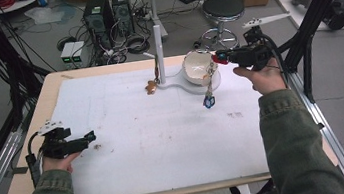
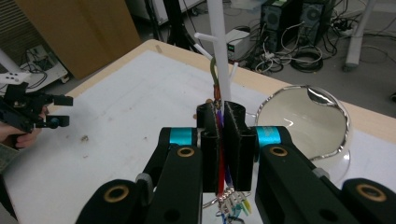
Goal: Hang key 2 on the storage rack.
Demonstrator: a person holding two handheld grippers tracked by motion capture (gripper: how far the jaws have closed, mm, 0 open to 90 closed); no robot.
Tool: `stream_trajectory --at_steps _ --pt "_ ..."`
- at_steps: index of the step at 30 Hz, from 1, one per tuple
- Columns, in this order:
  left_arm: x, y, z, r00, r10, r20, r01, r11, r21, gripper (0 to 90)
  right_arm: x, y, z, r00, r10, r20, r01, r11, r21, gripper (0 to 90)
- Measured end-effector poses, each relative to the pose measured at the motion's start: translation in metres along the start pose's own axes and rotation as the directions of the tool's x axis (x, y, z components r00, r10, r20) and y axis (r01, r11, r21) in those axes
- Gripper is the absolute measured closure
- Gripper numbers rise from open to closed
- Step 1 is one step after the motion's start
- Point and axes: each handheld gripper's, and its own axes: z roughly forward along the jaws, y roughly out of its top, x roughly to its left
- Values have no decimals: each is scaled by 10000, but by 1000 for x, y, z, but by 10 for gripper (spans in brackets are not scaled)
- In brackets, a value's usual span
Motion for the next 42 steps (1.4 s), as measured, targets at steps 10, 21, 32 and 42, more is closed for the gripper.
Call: stream_trajectory --at_steps 10,21,32,42 --pt "1 0 -1 10000 -55 28 55 10000 -39 17 15 22 18 9997 -158 -194 156 9998 -87 852" --pt "3 1 -6 9995 -115 -305 98 9985 -543 17 25 44 35 9995 -258 -199 255 9995 -190 852" --pt "5 2 -11 9971 -144 -753 68 9950 -1001 17 30 64 46 9998 -128 -146 123 9992 -382 852" --pt "6 2 -12 9972 -196 -721 120 9945 -1038 17 34 80 57 9995 -81 -308 63 9983 -579 879"
